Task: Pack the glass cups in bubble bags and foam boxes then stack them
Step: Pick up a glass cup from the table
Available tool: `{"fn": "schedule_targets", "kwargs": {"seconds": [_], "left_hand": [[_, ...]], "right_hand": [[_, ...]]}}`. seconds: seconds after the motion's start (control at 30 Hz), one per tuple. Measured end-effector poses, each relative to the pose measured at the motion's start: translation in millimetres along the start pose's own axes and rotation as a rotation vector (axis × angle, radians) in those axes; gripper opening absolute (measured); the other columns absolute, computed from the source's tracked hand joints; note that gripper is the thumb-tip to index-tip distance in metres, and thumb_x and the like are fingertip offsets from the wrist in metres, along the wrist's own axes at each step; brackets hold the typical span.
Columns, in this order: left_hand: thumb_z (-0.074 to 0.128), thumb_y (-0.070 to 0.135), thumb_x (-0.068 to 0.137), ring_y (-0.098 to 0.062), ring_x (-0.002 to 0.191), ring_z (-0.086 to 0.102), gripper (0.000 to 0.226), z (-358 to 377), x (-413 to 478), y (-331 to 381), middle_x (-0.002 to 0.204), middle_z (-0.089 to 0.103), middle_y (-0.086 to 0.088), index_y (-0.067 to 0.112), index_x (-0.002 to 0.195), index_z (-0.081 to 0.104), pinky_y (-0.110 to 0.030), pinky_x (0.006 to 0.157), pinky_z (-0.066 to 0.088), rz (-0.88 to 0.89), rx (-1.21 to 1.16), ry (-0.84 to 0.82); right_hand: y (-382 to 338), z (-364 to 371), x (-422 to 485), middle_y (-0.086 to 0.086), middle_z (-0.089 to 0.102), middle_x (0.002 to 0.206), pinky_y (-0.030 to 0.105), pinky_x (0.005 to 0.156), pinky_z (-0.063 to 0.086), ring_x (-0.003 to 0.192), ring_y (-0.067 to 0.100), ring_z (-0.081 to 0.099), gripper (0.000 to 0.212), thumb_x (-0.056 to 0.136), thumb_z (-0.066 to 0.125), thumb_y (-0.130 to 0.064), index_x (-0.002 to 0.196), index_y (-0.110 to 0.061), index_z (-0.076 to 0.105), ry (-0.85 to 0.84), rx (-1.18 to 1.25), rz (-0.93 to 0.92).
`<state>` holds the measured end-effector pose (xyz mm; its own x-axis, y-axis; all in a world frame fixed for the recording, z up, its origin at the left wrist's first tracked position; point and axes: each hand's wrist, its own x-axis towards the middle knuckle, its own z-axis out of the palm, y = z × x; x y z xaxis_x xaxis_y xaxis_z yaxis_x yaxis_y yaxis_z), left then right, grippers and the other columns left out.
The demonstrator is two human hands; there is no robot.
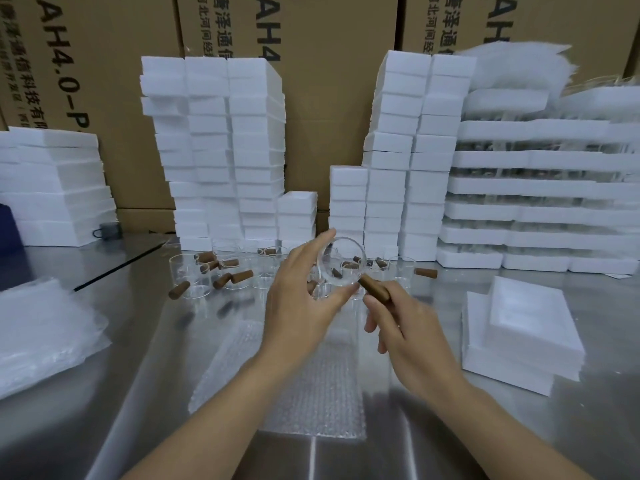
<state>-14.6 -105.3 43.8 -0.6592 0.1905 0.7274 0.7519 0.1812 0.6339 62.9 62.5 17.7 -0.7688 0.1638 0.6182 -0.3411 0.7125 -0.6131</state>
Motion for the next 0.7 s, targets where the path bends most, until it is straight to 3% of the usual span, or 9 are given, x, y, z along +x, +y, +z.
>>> {"fn": "schedule_targets", "kwargs": {"seconds": [0.07,0.27,0.37,0.47,0.57,0.7], "left_hand": [[0.085,0.046,0.086,0.007,0.133,0.049,0.075,-3,0,-3,0.14,0.054,0.034,0.053,0.152,0.048,-0.002,0.095,0.041,0.123,0.133,0.038],[0.084,0.052,0.086,0.006,0.131,0.048,0.073,-4,0,-5,0.136,0.052,0.04,0.055,0.149,0.049,-0.002,0.093,0.041,0.128,0.158,0.056],[0.083,0.058,0.085,0.002,0.128,0.05,0.07,-5,2,-4,0.13,0.054,0.036,0.061,0.145,0.048,-0.009,0.088,0.047,0.118,0.147,0.079],[0.078,0.068,0.083,-0.003,0.128,0.052,0.075,-4,1,3,0.127,0.055,0.032,0.053,0.15,0.047,-0.02,0.095,0.047,0.105,0.128,0.096],[0.08,0.067,0.08,-0.008,0.126,0.055,0.082,0,-5,13,0.127,0.054,0.032,0.05,0.152,0.044,-0.014,0.094,0.045,0.175,0.089,0.123],[0.081,0.063,0.082,-0.009,0.127,0.056,0.077,3,-9,18,0.132,0.052,0.032,0.049,0.15,0.047,-0.017,0.096,0.047,0.218,0.088,0.121]], "right_hand": [[-1,0,-1,-0.012,0.068,0.08,0.041,0.061,0.056,0.058,0.014,0.065,0.03,0.102,0.038,-0.063,0.117,-0.043,0.055,-0.031,-0.006,-0.001],[2,-2,0,-0.017,0.068,0.087,0.038,0.063,0.057,0.067,0.01,0.067,0.028,0.102,0.04,-0.066,0.12,-0.05,0.053,-0.01,-0.069,-0.024],[-2,-4,3,-0.025,0.066,0.101,0.034,0.064,0.057,0.07,0.01,0.068,0.019,0.102,0.049,-0.061,0.12,-0.054,0.052,0.108,-0.055,-0.05],[-12,-7,2,-0.023,0.069,0.101,0.02,0.059,0.052,0.066,0.01,0.07,0.014,0.102,0.048,-0.06,0.115,-0.057,0.053,0.209,0.042,-0.085],[-25,-9,2,-0.008,0.069,0.086,0.016,0.053,0.045,0.057,0.015,0.065,0.02,0.107,0.045,-0.054,0.106,-0.046,0.063,0.259,0.286,-0.01],[-32,-10,5,0.001,0.057,0.06,0.022,0.043,0.04,0.047,0.016,0.051,0.047,0.107,0.043,-0.054,0.087,-0.016,0.062,0.199,0.636,0.278]]}}
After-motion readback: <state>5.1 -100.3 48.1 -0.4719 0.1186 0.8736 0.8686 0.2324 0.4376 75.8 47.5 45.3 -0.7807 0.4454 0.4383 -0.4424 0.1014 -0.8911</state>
